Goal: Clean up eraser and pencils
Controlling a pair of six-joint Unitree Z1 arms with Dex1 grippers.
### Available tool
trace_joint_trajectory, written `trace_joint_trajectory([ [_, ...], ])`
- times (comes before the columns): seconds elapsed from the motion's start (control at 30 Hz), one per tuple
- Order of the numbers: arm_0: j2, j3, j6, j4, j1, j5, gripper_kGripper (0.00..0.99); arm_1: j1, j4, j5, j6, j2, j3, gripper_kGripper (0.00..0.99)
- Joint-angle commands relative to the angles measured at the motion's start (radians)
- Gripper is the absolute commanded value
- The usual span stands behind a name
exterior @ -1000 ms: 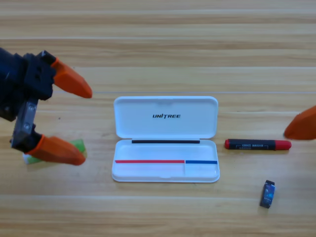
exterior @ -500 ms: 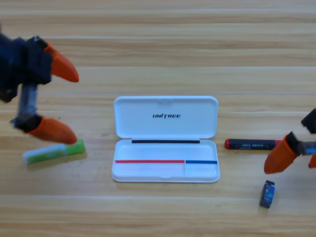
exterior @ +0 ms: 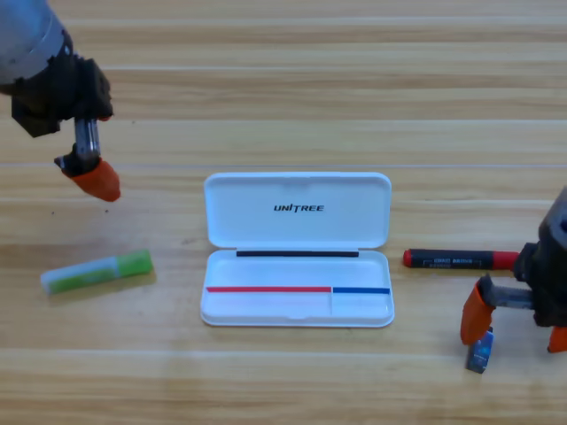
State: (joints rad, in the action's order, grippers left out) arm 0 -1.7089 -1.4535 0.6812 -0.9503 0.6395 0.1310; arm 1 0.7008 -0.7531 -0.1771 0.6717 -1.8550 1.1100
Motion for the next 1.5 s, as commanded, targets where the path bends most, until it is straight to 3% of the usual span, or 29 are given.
trace_joint_trajectory([
  [0.03, -0.103, 0.015, 0.037, -0.010, -0.106, 0.002, 0.945, -0.003, -0.005, 0.024, 0.046, -0.095, 0.007, 0.922],
  [0.23, -0.182, 0.074, 0.058, 0.027, -0.130, -0.005, 0.963, 0.016, -0.005, 0.022, 0.071, -0.125, 0.021, 0.891],
  [0.73, -0.216, 0.321, 0.110, 0.266, -0.147, -0.074, 0.960, 0.071, -0.009, 0.019, 0.094, -0.184, 0.051, 0.782],
  [0.93, -0.224, 0.358, 0.120, 0.312, -0.153, -0.083, 0.960, 0.080, -0.014, 0.019, 0.098, -0.201, 0.051, 0.499],
  [1.13, -0.238, 0.383, 0.124, 0.343, -0.156, -0.087, 0.960, 0.080, -0.015, 0.022, 0.094, -0.217, 0.053, 0.058],
  [1.17, -0.239, 0.389, 0.126, 0.349, -0.156, -0.088, 0.960, 0.080, -0.017, 0.018, 0.068, -0.213, 0.053, 0.000],
  [1.33, -0.245, 0.404, 0.132, 0.367, -0.158, -0.094, 0.962, 0.102, -0.127, 0.022, -0.409, -0.162, 0.163, 0.000],
  [1.5, -0.250, 0.432, 0.139, 0.393, -0.167, -0.102, 0.962, 0.169, -0.250, 0.196, -0.949, -0.112, 0.292, 0.000],
])
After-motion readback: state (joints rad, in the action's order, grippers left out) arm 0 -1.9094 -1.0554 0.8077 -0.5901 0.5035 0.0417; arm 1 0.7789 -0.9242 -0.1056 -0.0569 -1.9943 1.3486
